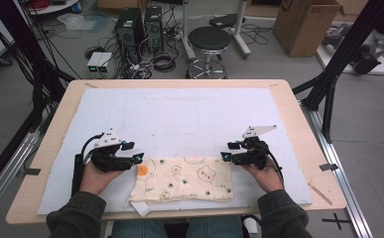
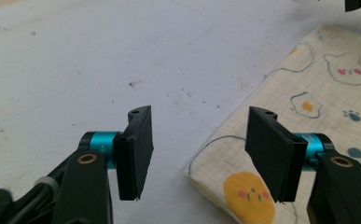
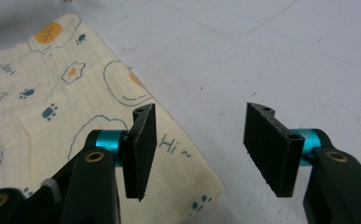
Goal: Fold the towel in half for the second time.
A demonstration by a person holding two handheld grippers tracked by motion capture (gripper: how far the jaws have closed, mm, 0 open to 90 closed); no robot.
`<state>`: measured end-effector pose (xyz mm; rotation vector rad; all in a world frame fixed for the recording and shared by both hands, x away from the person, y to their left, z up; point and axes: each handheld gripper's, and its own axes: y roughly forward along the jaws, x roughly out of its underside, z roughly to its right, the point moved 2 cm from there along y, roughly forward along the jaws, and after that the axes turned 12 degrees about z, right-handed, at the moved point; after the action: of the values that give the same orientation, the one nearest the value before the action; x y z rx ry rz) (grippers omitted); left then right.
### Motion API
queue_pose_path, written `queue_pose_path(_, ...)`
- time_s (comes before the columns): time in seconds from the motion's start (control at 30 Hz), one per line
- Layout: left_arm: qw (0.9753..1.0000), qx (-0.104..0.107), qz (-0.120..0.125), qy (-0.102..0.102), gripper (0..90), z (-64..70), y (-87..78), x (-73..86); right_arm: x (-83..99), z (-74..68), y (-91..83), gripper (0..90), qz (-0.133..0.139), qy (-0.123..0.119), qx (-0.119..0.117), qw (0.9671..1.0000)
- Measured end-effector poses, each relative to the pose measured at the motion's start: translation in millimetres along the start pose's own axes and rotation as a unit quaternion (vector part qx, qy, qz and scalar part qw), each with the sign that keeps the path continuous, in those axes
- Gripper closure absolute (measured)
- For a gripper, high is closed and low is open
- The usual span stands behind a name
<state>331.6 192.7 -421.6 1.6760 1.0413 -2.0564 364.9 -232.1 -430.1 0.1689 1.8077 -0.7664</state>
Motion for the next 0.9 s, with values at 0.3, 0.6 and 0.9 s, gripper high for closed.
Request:
queue_pose_path(0.3, 0.9981, 0.027, -0.054, -0.01, 50.8, -4.6, 17.8, 10.9, 8.7, 8.0, 10.6, 56.6, -0.048, 0.016, -0.003, 0.9987)
queue_pose_path(0.6, 0.9933, 0.047, -0.102, -0.029, 57.8, -4.0, 27.7, 20.2, 16.2, 10.2, 14.4, 61.4, -0.079, 0.025, -0.018, 0.9964)
queue_pose_path(0.9, 0.9928, 0.046, -0.109, -0.014, 75.3, -0.7, 26.3, 20.4, 17.8, 7.9, 11.6, 75.0, -0.09, 0.018, -0.02, 0.9955)
